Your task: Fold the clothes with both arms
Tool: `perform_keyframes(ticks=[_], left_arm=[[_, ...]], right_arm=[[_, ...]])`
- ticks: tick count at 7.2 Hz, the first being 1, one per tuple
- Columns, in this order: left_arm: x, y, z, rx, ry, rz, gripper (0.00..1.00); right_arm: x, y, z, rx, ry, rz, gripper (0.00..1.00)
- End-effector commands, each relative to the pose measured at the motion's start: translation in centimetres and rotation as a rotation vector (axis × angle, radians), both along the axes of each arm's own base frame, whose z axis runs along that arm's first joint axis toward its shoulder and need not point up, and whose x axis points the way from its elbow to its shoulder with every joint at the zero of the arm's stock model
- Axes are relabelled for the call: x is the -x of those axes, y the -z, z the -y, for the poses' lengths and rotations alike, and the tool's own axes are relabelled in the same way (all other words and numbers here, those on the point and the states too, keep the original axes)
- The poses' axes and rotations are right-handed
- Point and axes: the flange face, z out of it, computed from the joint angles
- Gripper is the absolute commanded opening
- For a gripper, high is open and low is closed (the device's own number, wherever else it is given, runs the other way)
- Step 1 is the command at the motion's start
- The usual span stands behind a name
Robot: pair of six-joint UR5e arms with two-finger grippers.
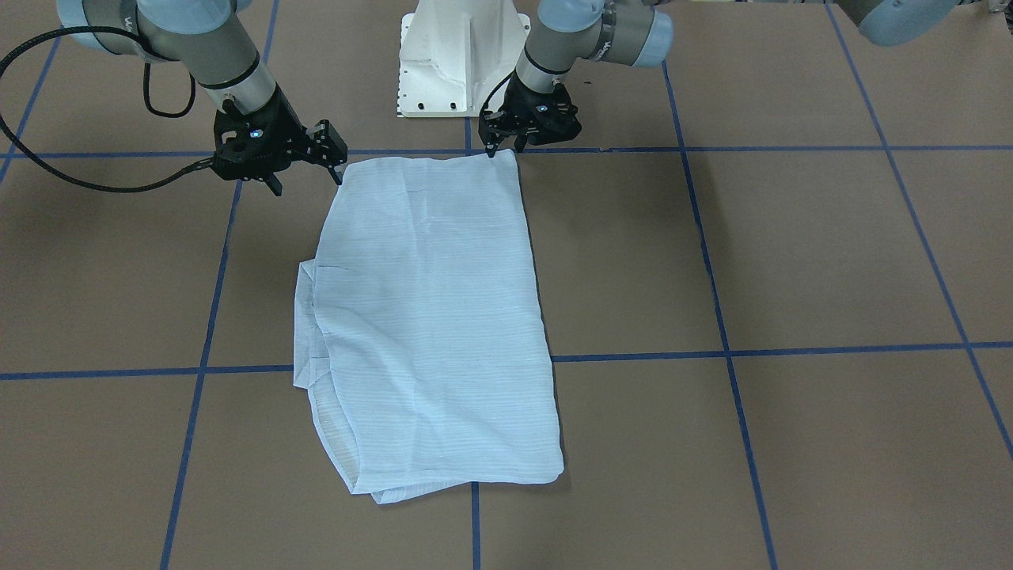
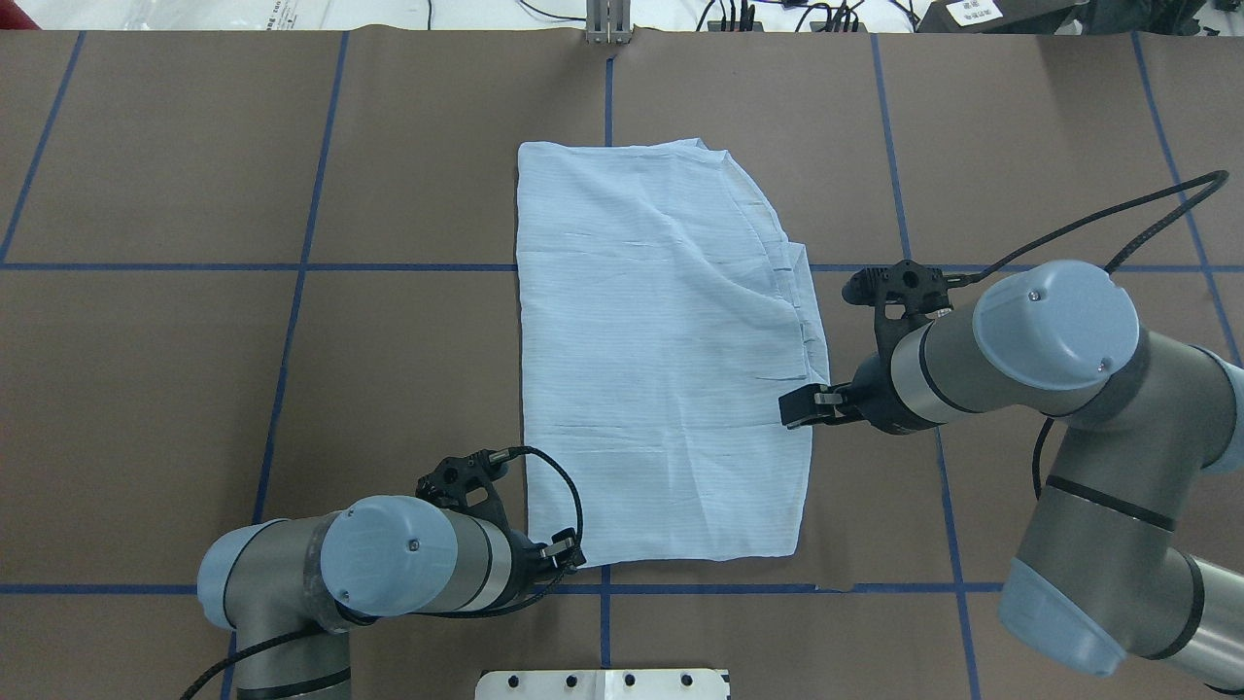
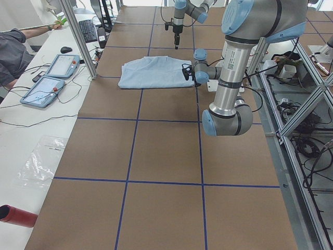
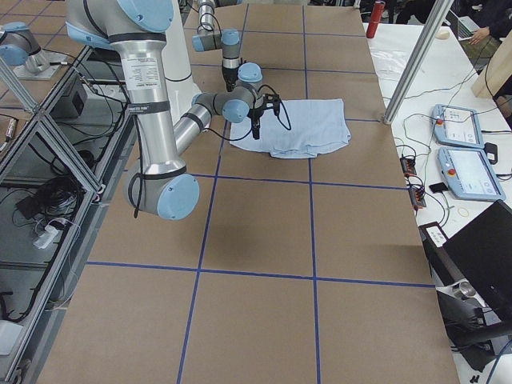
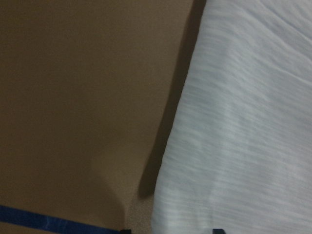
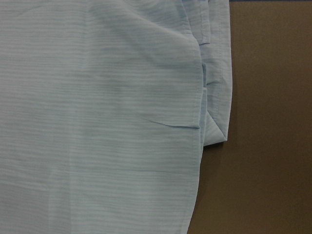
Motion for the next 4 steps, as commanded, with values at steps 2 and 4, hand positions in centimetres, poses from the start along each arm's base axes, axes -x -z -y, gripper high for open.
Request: perform_keyframes(ticks=[2, 4], left_arm=[[-0.06, 0.18, 0.08, -0.001, 0.001, -0.002, 0.55], [0.13, 0.31, 0.33, -0.002, 0.005, -0.005, 0.53]], right_arm=[[0.16, -0.52, 0.1, 0.005, 0.001, -0.01, 1.0], [0.12, -0.46, 0.08, 0.004, 0.001, -0.009, 1.0]])
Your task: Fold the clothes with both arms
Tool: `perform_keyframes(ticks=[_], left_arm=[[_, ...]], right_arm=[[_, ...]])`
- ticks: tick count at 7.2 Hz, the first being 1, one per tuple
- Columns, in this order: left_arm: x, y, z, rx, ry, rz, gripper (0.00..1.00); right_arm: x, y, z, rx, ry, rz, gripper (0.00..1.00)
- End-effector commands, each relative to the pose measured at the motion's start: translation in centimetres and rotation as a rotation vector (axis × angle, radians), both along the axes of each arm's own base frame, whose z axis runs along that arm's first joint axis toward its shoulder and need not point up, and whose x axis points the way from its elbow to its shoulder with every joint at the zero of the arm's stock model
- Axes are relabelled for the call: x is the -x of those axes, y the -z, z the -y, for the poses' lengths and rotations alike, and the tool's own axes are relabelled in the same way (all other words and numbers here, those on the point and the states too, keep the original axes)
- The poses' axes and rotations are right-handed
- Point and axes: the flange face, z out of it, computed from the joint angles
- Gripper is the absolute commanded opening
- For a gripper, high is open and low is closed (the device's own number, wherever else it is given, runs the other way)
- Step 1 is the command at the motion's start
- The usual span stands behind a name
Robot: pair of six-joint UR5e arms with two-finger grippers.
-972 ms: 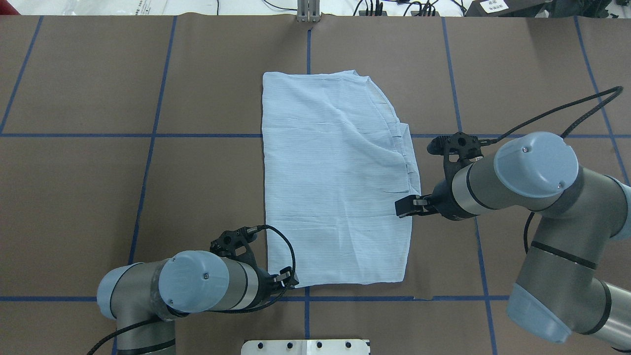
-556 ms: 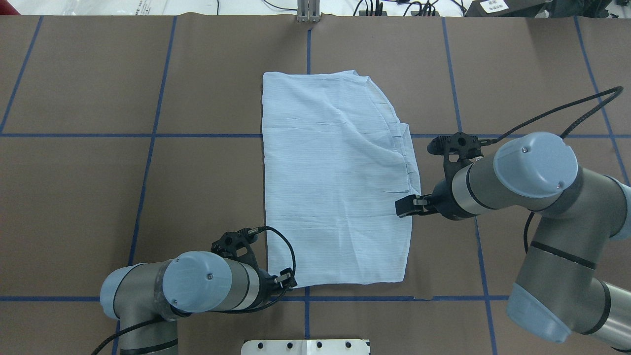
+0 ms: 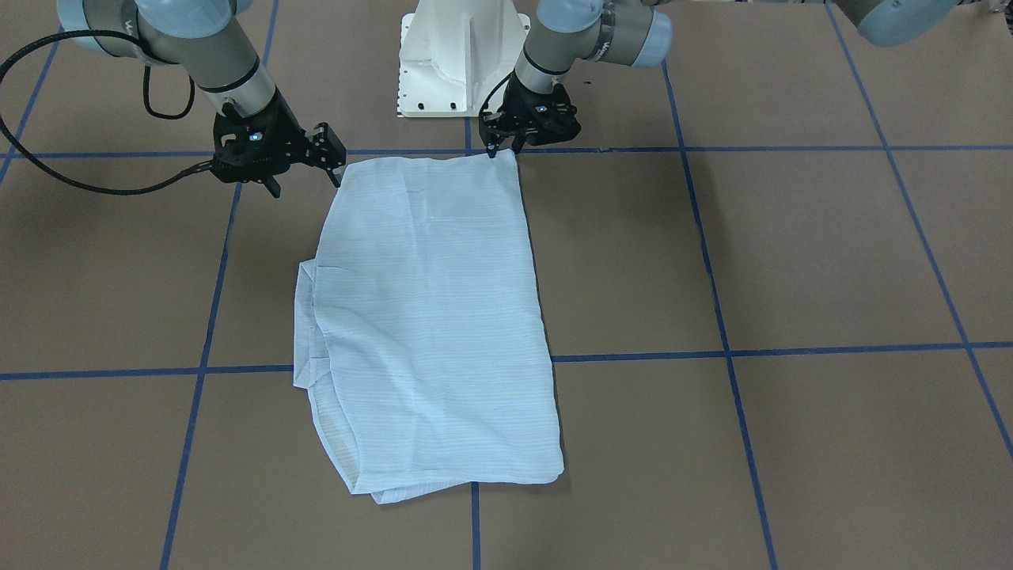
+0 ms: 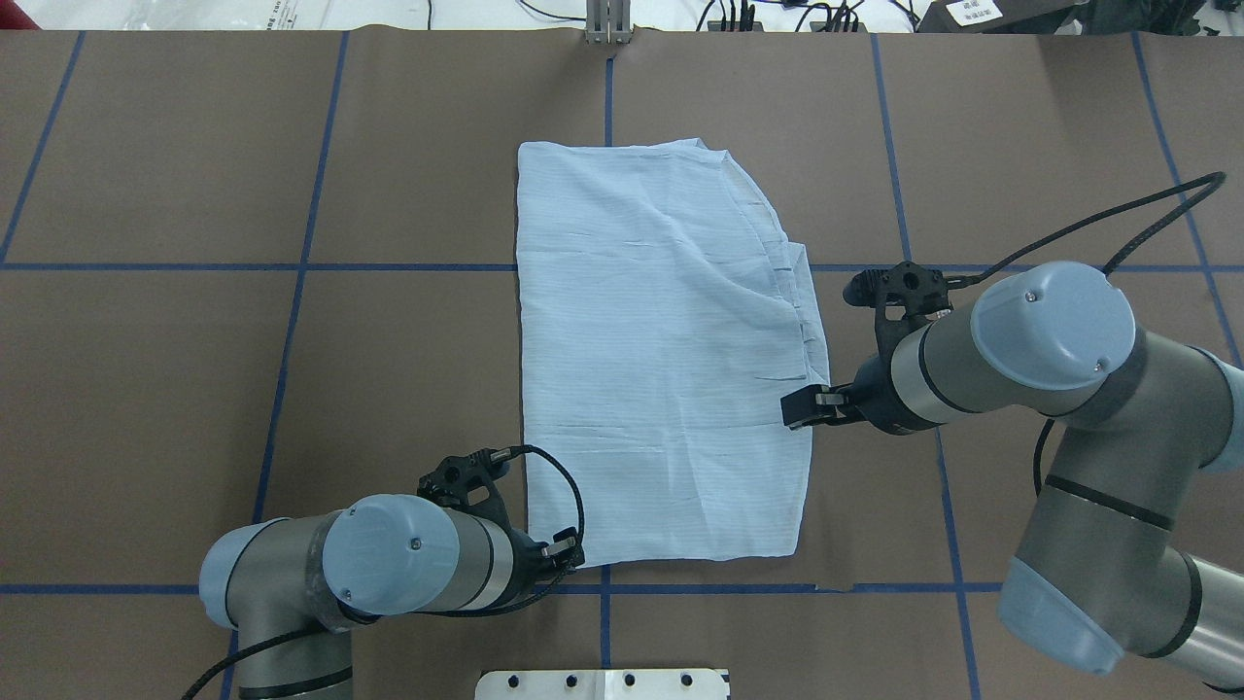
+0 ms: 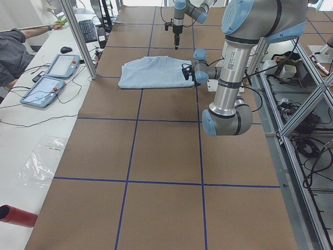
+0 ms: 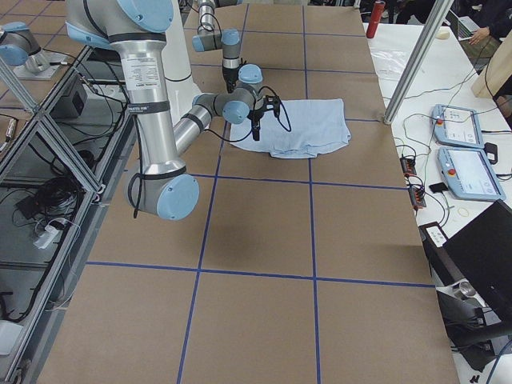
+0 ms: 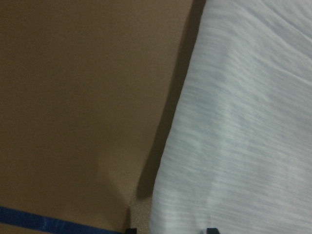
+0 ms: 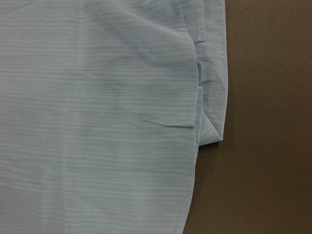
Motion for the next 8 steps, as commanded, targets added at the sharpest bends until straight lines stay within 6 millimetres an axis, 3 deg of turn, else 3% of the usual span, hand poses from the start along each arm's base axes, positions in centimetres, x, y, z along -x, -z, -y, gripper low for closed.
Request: perform_keyframes(ticks=[1, 3, 8], left_arm=[[0.3, 0.2, 0.6, -0.001, 0.01, -0.004, 0.53], [0.8, 0.0, 1.6, 0.002, 0.029, 0.011, 0.53], [0.5, -0.1, 1.4, 0.004, 0.023, 0.016, 0.52]], right_arm=[[0.0, 0.0, 0.0, 0.0, 0.0, 0.0, 1.0], [0.0, -0.2, 0.0, 0.001, -0.001, -0.003, 1.0], [0.0, -1.0, 0.0, 0.009, 0.001, -0.016, 1.0]])
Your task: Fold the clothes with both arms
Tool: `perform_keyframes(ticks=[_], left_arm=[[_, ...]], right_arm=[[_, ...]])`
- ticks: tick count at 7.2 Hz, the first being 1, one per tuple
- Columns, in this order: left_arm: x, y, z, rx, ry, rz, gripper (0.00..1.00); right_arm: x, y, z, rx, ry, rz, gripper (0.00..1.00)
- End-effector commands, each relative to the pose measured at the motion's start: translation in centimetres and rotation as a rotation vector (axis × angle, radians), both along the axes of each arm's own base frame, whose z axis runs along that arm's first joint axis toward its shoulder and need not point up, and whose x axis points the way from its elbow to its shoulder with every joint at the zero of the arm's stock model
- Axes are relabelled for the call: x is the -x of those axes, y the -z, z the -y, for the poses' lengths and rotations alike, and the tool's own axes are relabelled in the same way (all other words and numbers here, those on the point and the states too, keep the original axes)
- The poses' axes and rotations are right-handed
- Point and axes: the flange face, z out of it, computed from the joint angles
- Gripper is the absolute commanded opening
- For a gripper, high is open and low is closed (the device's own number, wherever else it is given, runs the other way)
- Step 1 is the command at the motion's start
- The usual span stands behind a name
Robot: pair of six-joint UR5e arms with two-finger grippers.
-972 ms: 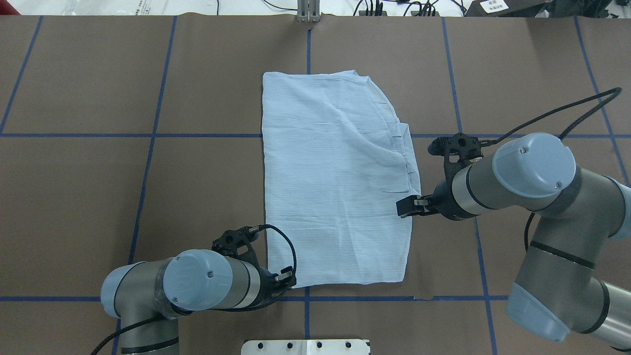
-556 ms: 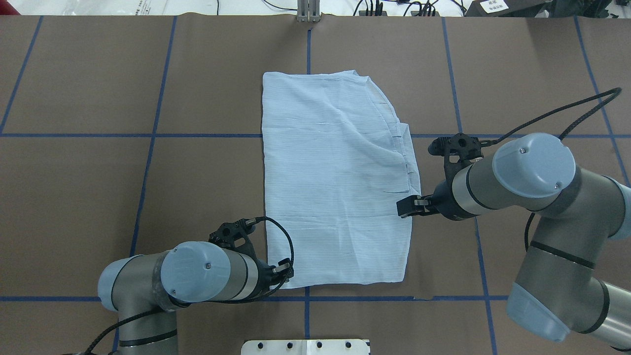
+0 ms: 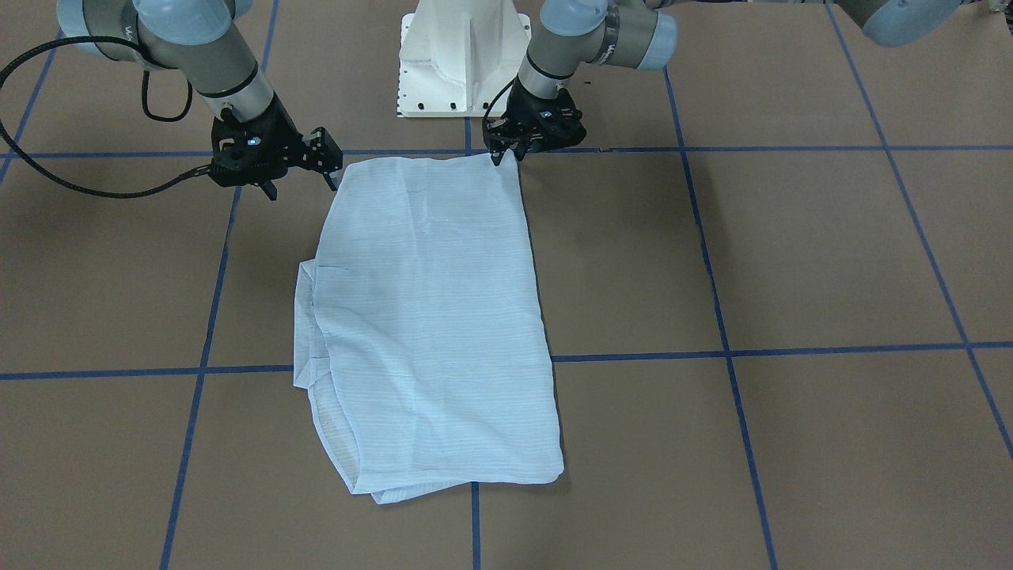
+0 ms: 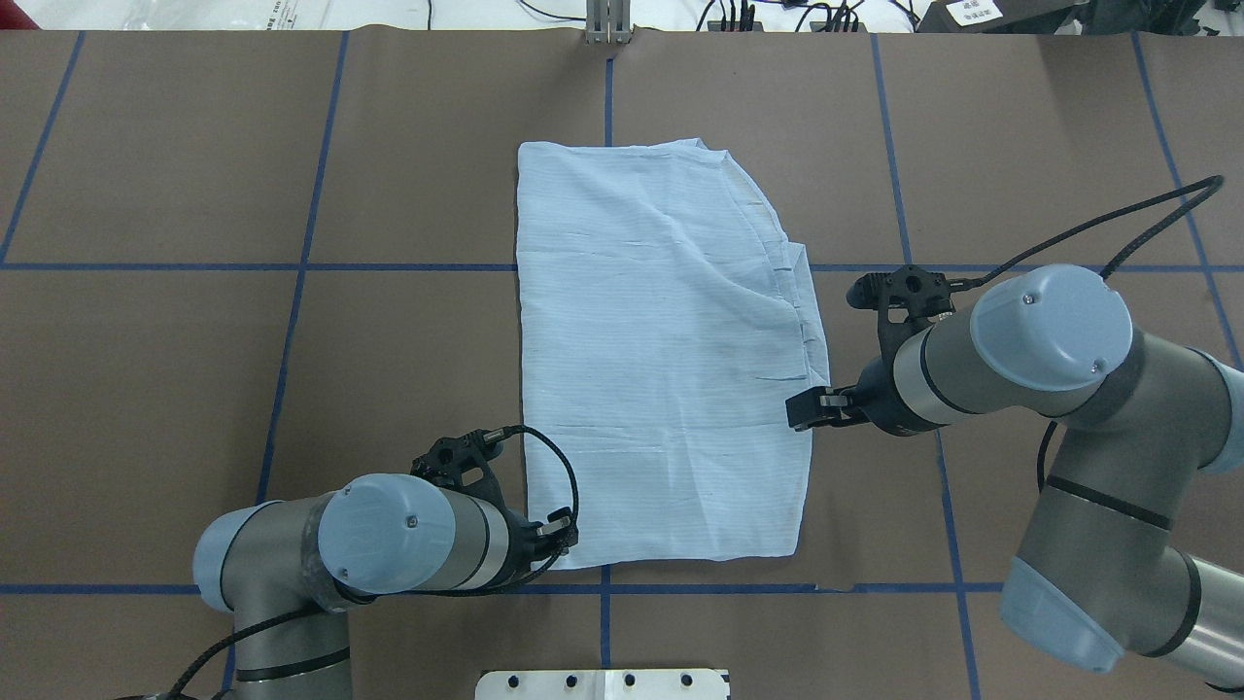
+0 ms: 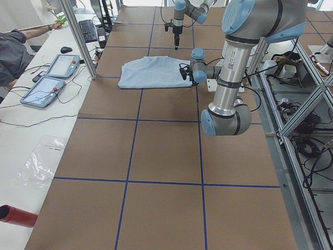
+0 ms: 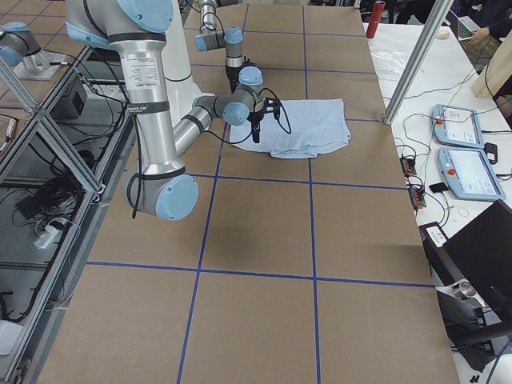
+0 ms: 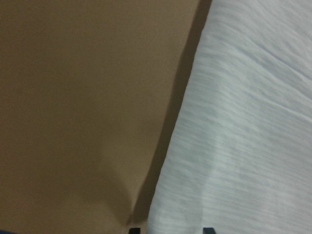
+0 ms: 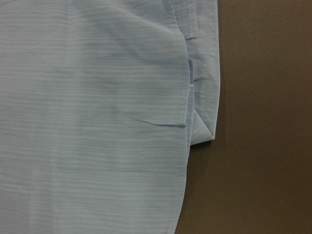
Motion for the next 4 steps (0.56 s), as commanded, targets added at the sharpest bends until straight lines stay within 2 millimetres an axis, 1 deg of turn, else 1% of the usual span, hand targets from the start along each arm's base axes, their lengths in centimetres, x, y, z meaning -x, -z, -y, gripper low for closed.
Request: perform_keyframes(ticks=[1, 4], left_arm=[[-0.05, 0.09, -0.06, 0.0, -0.001, -0.001, 0.42], [0.2, 0.43, -0.02, 0.002, 0.003, -0.009, 0.15]], right_arm=[[-0.05, -0.06, -0.02, -0.001, 0.0, -0.001, 1.0], [-0.05, -0.06, -0.04, 0.0, 0.001, -0.001, 1.0]])
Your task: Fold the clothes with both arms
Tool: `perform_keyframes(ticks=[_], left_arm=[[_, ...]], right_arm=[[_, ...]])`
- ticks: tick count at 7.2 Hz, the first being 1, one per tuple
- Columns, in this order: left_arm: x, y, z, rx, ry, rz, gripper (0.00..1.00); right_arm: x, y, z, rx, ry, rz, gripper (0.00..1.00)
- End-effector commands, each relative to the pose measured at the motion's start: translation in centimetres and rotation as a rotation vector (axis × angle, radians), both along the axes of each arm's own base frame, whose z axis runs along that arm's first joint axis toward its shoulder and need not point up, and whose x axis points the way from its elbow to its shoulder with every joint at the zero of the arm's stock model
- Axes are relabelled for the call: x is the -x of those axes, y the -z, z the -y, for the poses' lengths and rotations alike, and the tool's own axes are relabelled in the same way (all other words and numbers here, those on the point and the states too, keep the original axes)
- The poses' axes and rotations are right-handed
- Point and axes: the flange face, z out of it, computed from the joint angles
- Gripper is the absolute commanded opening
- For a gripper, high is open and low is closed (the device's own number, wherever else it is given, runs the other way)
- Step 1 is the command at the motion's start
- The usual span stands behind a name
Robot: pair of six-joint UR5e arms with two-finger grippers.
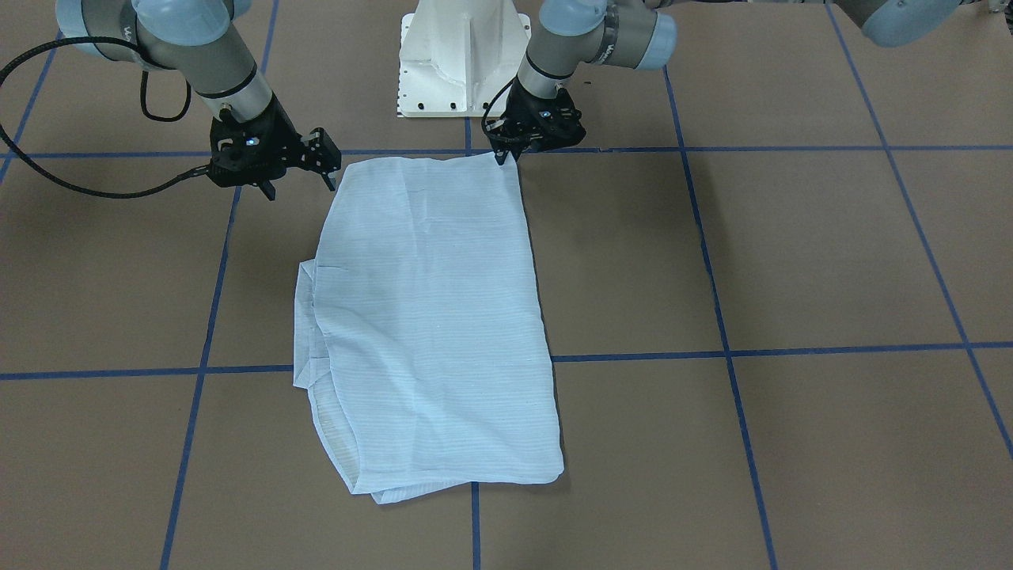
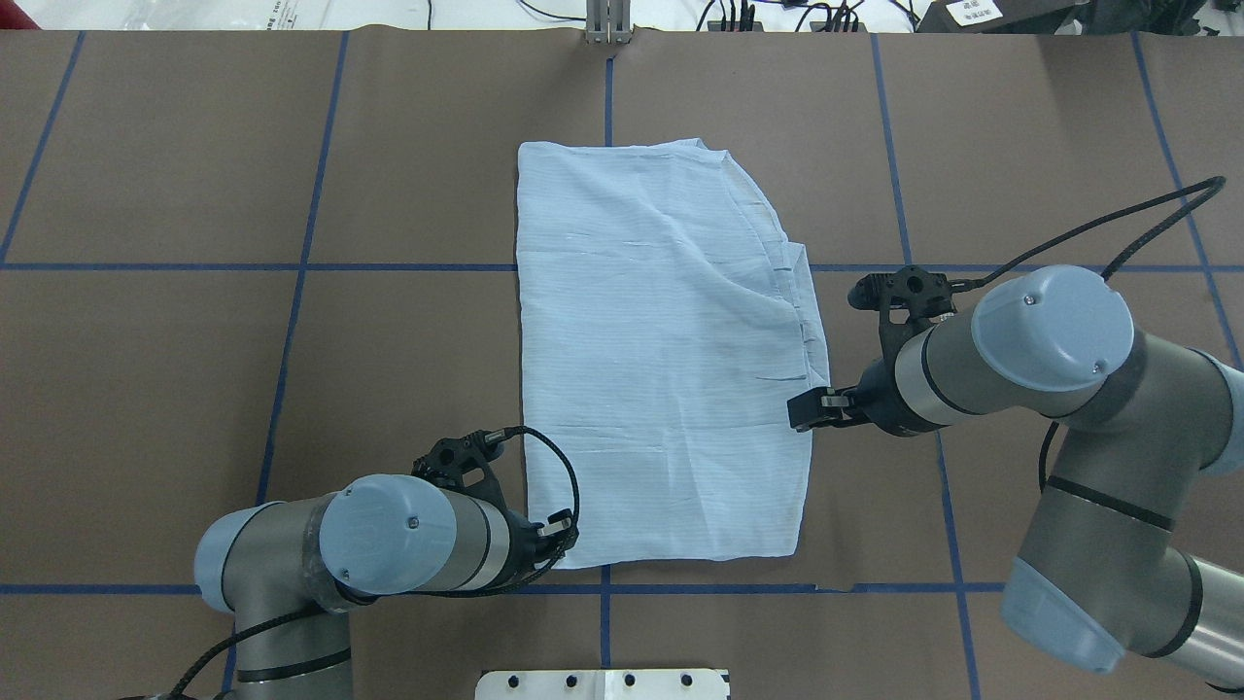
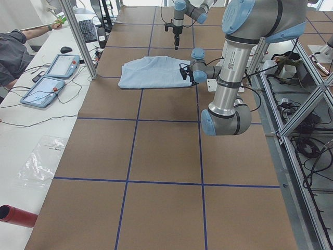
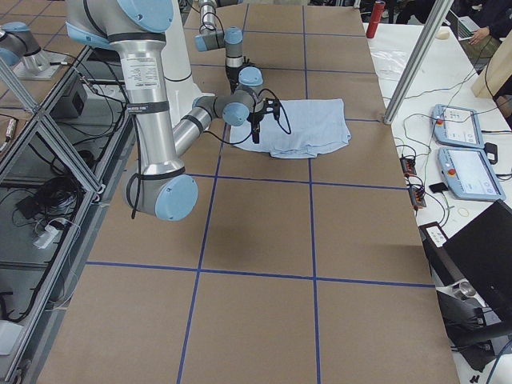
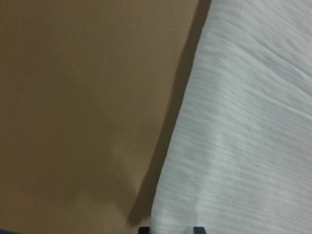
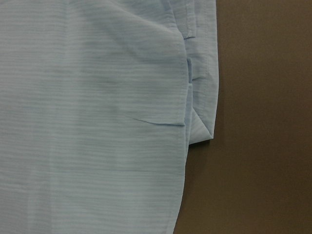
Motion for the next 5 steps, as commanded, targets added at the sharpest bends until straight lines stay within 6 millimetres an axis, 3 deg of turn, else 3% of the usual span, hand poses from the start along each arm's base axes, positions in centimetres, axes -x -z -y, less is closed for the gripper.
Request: perform_keyframes(ticks=[1, 3, 5], left_arm=[[0.3, 0.4, 0.0, 0.001, 0.003, -0.008, 0.0], [1.7, 1.6, 1.0, -0.007, 0.022, -0.036, 0.0], [1.9, 1.7, 1.3, -0.007, 0.028, -0.038, 0.0]], right_arm=[[0.0, 0.0, 0.0, 0.0, 0.0, 0.0, 1.0], [-0.1, 0.8, 0.0, 0.0, -0.006, 0.014, 1.0], [2.8, 2.4, -2.6, 0.138, -0.072, 0.049, 1.0]])
